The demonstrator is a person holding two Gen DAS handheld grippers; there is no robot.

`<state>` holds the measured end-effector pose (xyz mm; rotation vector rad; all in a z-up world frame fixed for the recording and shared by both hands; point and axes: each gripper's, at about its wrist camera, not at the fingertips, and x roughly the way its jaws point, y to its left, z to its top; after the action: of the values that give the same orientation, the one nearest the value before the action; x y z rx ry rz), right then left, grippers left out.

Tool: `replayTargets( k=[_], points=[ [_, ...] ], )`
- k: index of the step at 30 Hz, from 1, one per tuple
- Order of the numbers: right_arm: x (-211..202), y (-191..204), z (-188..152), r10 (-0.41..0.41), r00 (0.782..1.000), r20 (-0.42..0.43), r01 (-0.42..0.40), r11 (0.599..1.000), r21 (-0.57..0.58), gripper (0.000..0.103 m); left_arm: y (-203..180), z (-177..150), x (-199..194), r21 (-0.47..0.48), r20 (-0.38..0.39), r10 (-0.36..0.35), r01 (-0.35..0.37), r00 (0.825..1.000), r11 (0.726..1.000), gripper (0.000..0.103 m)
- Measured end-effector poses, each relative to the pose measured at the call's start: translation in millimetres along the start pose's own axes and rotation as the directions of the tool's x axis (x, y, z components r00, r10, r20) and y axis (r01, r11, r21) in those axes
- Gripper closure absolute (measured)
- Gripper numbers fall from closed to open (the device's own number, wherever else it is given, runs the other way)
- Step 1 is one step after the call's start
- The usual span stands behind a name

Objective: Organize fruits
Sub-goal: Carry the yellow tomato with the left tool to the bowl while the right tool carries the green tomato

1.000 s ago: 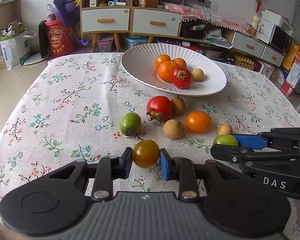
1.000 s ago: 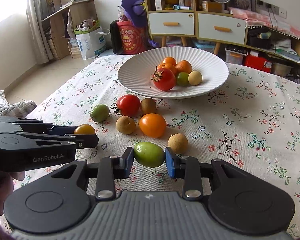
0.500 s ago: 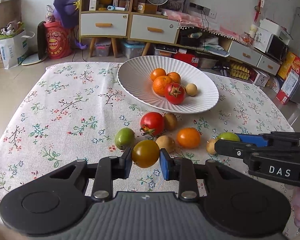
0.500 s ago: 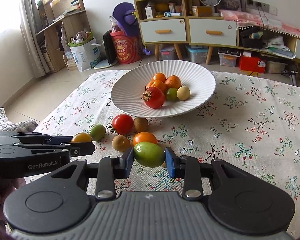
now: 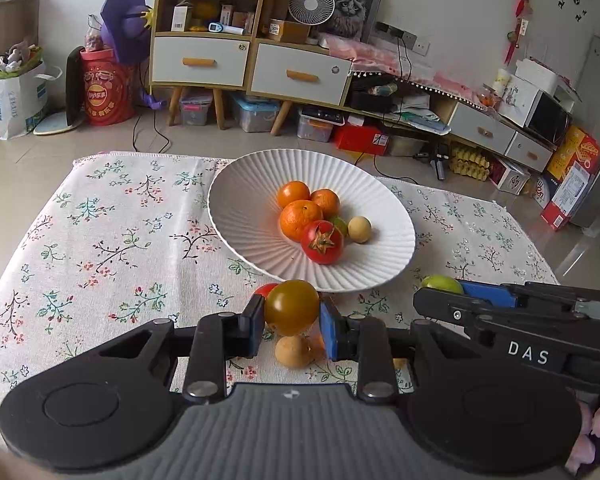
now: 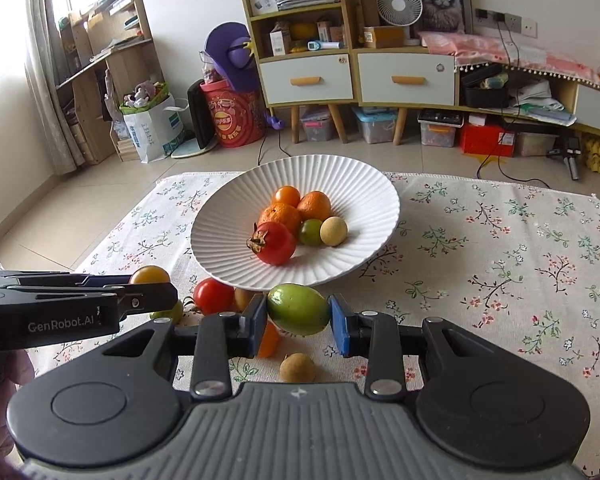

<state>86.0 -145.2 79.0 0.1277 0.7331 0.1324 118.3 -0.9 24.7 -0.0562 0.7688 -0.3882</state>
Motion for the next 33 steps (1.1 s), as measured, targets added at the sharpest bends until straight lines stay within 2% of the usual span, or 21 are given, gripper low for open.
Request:
replayTargets(
  k=[8,16,23,33],
  points=[
    [10.8,-14.2,17.6,-0.003,1.0,0.008,0.003,1.0,0.025,0.072,-3.1,23.1,9.7,0.014,0.0,-0.025,0.025,1.0,1.0,0.078],
    [26.2,-22.8,27.4,0.016,0.999,0.028,-0.016,1.0,-0.005,0.072,-6.7,33.4,41.2,0.119,-0.006,0.009,-0.008,1.0,0.993,0.078],
    [41.7,-17.8,24.3,0.026,0.999,0.02,-0.024,0.995,-0.098,0.072,-1.2,32.3,56.2,0.172,0.0,0.012,-0.012,1.0,0.985,0.078],
    [46.7,-18.8,20.9,0.011,1.0,0.002,-0.011,0.992,-0.127,0.072,-7.1,29.8,62.7,0.218,-0.006,0.005,-0.004,1.0,0.976,0.078]
  ],
)
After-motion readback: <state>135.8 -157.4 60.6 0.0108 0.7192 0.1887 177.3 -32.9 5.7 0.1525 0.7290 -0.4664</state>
